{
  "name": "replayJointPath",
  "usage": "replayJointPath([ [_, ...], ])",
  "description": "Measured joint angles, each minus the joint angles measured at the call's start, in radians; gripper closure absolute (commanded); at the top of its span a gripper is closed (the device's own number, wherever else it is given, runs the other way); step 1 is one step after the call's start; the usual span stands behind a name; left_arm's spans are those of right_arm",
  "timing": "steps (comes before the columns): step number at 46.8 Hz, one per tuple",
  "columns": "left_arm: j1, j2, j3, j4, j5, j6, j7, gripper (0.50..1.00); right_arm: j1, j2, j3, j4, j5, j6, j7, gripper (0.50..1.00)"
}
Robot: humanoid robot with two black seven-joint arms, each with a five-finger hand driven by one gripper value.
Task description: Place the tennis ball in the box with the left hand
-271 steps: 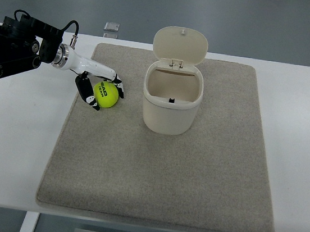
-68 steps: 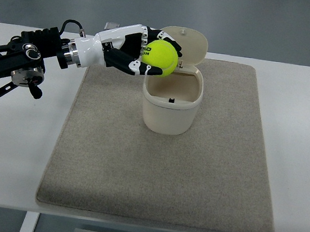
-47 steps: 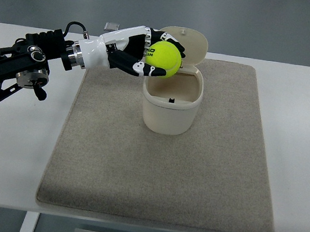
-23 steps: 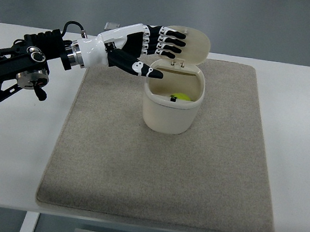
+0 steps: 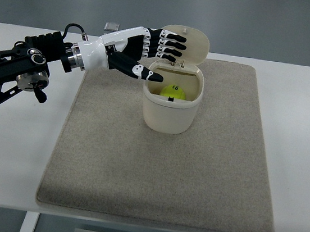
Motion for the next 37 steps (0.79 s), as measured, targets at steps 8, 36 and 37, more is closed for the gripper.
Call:
replayJointPath([
  [8,0.004,0.009,0.002,-0.004,0.001,-0.005,-0.001,0.681,0.000,0.000,0.000,0.000,0.000,0.000,0.000,0.599],
  [36,0.153,0.112,-0.220,-0.085,-0.049,-0.011,-0.003,0.692,0.000,0.000,0.000,0.000,0.000,0.000,0.000,0.599],
  [37,0.156,0.112,-0.226,-0.079,-0.065,-0.007,-0.003,0.692,0.000,0.000,0.000,0.000,0.000,0.000,0.000,0.599],
])
